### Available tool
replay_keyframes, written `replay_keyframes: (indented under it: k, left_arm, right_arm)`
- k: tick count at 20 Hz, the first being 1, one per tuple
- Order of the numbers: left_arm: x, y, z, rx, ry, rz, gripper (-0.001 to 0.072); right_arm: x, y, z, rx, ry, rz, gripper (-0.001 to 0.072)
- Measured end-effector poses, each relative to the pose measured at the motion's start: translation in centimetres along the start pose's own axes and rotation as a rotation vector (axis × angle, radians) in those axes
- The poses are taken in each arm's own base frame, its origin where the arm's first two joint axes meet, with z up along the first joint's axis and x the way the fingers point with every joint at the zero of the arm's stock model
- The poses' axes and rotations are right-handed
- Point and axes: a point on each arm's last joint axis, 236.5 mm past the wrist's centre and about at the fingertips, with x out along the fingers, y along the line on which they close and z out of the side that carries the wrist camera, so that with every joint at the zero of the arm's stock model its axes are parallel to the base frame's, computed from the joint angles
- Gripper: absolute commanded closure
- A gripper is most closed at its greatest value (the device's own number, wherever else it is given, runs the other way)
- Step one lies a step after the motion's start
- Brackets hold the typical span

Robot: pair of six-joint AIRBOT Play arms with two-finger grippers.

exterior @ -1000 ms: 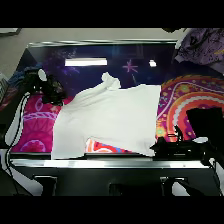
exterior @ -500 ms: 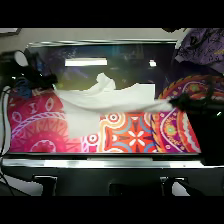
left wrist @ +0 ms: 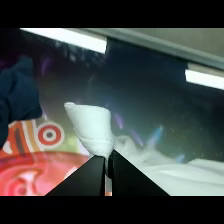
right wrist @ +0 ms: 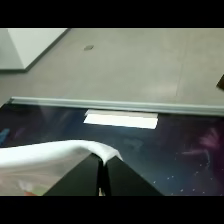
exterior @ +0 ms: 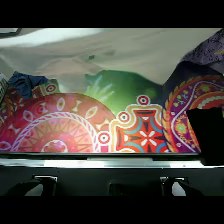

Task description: Fold the clothes and pants, and hang the long-sleeved shirts on hangers.

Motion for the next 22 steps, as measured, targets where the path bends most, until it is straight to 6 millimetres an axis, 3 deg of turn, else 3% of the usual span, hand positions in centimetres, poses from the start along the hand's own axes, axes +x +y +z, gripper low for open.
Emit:
replay_keyframes:
  k: [2, 5, 6, 8, 11, 14, 17, 19, 22]
  left_arm:
    - [-6.0, 0.7, 1.6, -0.017, -0.123, 0.013, 0.0691]
    - [-11.7, 2.1, 2.6, -0.056, -0.245, 0.042, 0.0693]
    - [-12.3, 2.3, 2.7, -0.065, -0.262, 0.049, 0.0693]
    - [-11.2, 2.6, 2.1, -0.077, -0.227, 0.062, 0.0693]
    - [-4.7, 2.6, -0.7, -0.085, -0.052, 0.084, 0.0693]
    - [5.1, 2.5, -6.3, -0.088, 0.216, 0.106, 0.0692]
    - [15.0, 3.5, -14.1, -0.09, 0.496, 0.16, 0.0691]
    - [21.1, 4.6, -20.3, -0.089, 0.676, 0.202, 0.0691]
    - [27.6, 6.6, -29.1, -0.09, 0.877, 0.255, 0.0691]
  right_arm:
    - [-3.3, 1.8, 1.6, -0.055, -0.068, -0.052, 0.0683]
    - [-5.9, 3.3, 2.8, -0.087, -0.13, -0.092, 0.0683]
    - [-6.0, 3.1, 2.8, -0.075, -0.128, -0.1, 0.0683]
    - [-4.8, 1.9, 1.4, -0.014, -0.072, -0.103, 0.0683]
    - [0.1, -2.0, -3.7, 0.161, 0.124, -0.078, 0.0683]
    - [6.6, -7.1, -12.4, 0.379, 0.394, -0.054, 0.0683]
    - [13.5, -10.8, -22.8, 0.502, 0.656, -0.059, 0.0683]
    - [18.0, -12.2, -30.3, 0.53, 0.815, -0.088, 0.0683]
    - [23.6, -13.3, -40.0, 0.572, 0.953, -0.156, 0.0683]
